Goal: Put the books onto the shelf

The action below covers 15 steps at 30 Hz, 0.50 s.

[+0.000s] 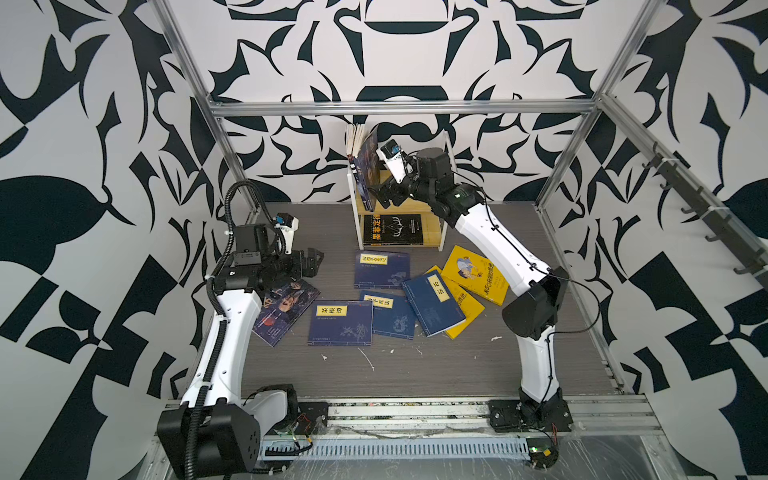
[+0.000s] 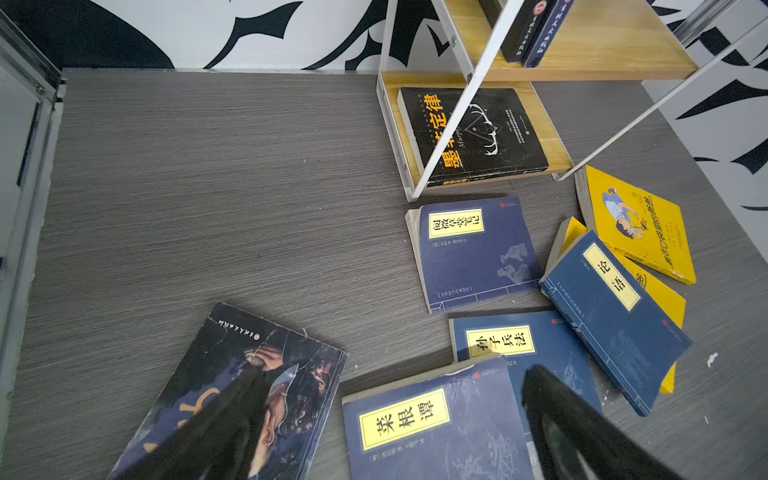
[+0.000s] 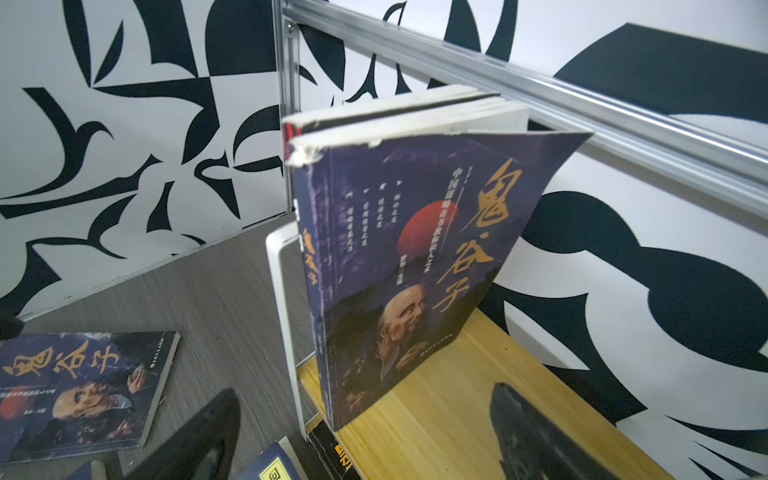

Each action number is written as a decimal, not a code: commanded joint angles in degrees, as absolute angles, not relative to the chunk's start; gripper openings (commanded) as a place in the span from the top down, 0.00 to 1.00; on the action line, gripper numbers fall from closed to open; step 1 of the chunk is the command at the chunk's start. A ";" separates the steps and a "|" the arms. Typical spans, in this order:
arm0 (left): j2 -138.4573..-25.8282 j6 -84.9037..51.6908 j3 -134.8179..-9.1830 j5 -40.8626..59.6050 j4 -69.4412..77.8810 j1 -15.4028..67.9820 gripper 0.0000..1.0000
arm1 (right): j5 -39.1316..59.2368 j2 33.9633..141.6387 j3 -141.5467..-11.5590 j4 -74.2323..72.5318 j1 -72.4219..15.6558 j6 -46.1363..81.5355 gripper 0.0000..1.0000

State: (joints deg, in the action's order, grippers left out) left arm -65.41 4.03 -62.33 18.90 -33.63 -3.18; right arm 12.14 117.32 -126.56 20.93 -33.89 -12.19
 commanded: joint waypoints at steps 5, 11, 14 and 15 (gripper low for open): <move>-65.19 -1.40 -61.54 16.90 -31.87 -5.30 0.00 | 14.97 106.97 -113.50 17.47 -35.70 -10.78 0.05; -65.62 -7.01 -61.30 11.04 -30.92 -8.98 0.01 | 15.63 100.70 -99.88 9.22 -37.11 -7.07 0.07; -65.60 -10.01 -59.79 7.95 -29.98 -11.80 0.00 | 15.44 98.88 -95.56 7.17 -38.33 -6.32 0.07; -65.53 -11.28 -59.23 7.66 -29.80 -12.90 0.00 | 15.64 98.42 -94.57 6.87 -38.82 -6.67 0.07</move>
